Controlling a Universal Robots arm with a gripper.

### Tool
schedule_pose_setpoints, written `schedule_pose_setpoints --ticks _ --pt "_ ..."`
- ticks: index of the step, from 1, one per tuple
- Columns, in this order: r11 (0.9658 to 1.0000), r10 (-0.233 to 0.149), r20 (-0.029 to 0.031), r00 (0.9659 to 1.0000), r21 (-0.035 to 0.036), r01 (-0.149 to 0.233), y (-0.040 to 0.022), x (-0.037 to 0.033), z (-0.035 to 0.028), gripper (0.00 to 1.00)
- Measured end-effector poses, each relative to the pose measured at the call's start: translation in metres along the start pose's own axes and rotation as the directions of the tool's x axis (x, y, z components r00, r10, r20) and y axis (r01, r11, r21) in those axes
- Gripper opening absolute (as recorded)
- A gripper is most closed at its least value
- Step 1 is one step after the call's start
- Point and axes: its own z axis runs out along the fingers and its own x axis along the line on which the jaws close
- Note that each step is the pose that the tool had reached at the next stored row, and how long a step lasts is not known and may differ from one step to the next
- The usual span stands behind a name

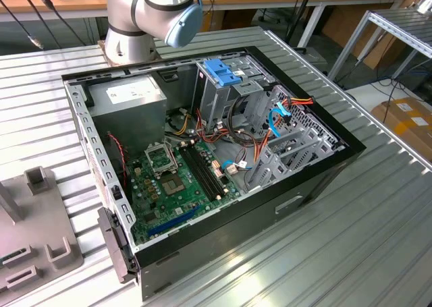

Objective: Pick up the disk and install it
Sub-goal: 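Insert the disk into the insertion slot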

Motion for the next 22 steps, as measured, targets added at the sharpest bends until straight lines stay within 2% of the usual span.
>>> schedule_pose_setpoints --ticks 4,9,11,13,22 --pt "1.0000 0.000 -0.0001 1.0000 -0.0002 0.000 -0.0051 0.0001 -0.0001 0.37" --pt "1.0000 0.000 -0.0001 1.0000 -0.0002 0.000 -0.0236 0.0005 0.0000 0.37" --pt "1.0000 0.000 -0.0001 1.0000 -0.0002 0.000 -0.0269 0.0005 0.0000 0.37" --pt "1.0000 0.000 -0.0001 1.0000 -0.0001 0.000 -0.0353 0.0007 0.0000 0.37" --pt "1.0000 0.000 -0.0001 1.0000 -0.0002 0.000 -0.0534 0.0010 0.0001 0.37"
